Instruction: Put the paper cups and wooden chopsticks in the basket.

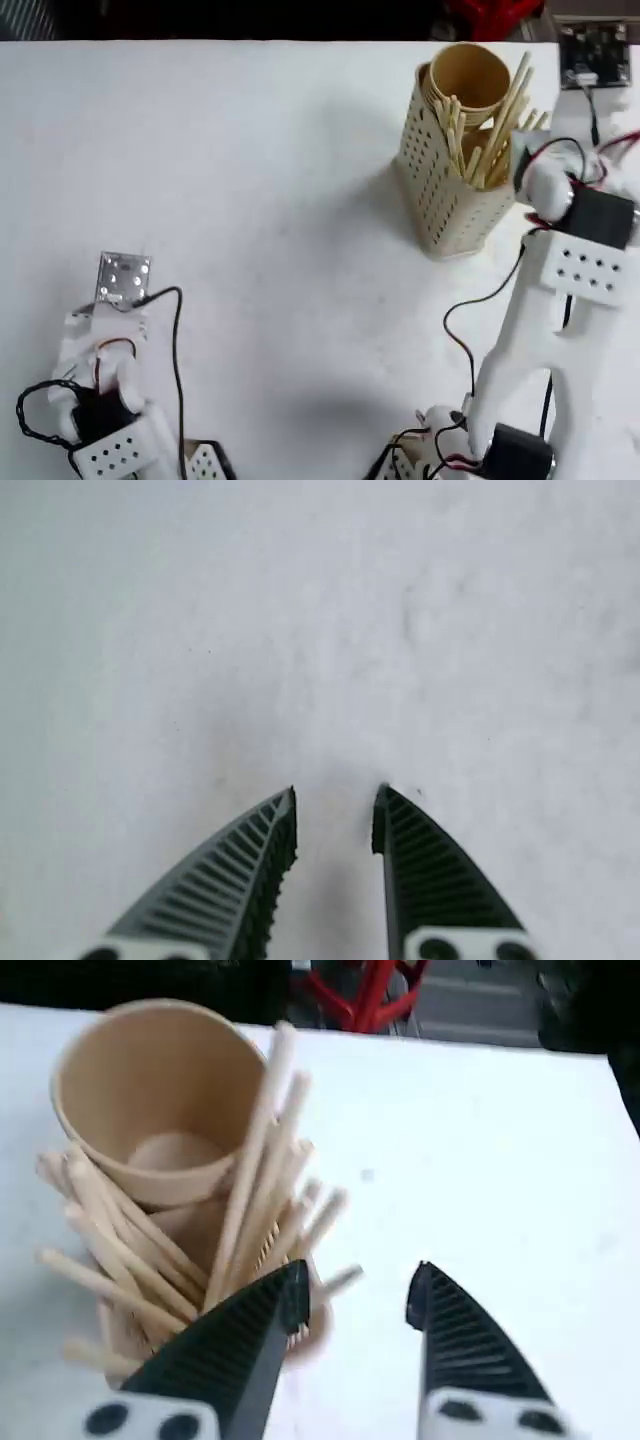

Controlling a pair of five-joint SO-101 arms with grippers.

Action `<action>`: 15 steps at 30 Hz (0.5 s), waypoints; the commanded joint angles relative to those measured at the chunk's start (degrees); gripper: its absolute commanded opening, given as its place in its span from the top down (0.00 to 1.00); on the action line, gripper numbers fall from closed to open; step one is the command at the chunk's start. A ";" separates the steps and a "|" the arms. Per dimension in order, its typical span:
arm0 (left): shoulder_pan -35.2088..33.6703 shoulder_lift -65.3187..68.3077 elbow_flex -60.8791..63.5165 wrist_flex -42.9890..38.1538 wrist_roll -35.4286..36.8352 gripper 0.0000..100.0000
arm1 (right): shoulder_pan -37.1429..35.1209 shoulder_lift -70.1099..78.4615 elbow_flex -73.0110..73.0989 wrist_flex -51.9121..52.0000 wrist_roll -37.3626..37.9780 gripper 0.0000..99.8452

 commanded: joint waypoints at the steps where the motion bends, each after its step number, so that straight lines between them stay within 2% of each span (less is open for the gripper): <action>1: -0.40 -0.40 -0.18 0.35 -0.26 0.86 | 1.10 -4.53 -1.93 8.84 0.00 0.94; 3: -0.40 -0.40 -0.18 0.35 -0.26 0.86 | 1.01 -8.66 0.97 13.14 0.00 0.99; 5: -0.40 -0.40 -0.18 0.35 -0.26 0.86 | 1.01 -14.29 6.33 14.37 0.35 0.98; 10: -0.40 -0.40 -0.18 0.18 -0.26 0.86 | 1.01 -33.01 29.36 7.16 0.79 0.98; 15: -0.40 -0.57 -0.18 0.26 -0.70 0.86 | 1.10 -51.47 52.22 1.54 13.10 0.98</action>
